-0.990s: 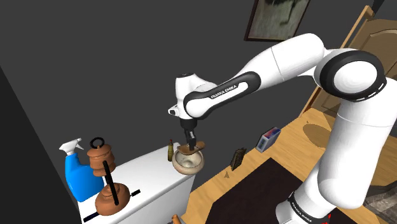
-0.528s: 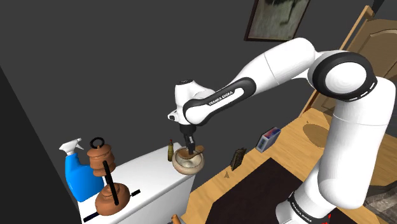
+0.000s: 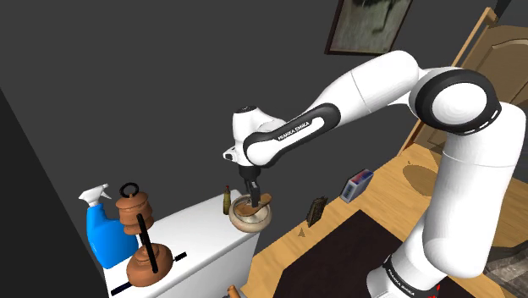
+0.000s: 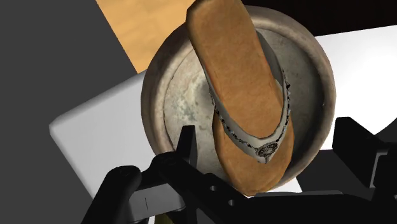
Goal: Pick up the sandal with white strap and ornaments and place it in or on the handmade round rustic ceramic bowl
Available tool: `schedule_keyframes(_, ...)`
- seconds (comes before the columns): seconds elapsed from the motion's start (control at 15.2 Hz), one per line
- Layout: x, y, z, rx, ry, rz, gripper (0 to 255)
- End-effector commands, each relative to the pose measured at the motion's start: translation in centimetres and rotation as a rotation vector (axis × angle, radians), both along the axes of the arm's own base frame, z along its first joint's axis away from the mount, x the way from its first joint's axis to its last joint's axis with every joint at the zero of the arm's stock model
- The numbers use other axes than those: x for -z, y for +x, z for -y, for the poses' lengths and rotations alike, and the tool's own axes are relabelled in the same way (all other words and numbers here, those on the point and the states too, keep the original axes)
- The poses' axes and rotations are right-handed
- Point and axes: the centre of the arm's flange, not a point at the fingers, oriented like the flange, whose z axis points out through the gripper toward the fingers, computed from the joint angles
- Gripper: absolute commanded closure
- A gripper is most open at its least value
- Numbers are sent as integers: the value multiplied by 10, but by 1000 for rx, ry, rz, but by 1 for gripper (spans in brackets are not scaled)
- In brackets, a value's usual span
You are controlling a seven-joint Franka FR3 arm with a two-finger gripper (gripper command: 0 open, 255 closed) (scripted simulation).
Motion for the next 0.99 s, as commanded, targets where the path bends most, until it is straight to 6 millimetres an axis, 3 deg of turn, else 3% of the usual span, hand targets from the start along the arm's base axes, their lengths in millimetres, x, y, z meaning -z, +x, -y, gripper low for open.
schedule_keyframes(0.0,0,0,0,0,0,0,0)
schedule_keyframes(0.13,0,0,0,0,0,0,0)
schedule_keyframes(0.4,-49,9,-4,0,0,0,0)
schedule_keyframes(0.92,-49,9,-4,0,0,0,0)
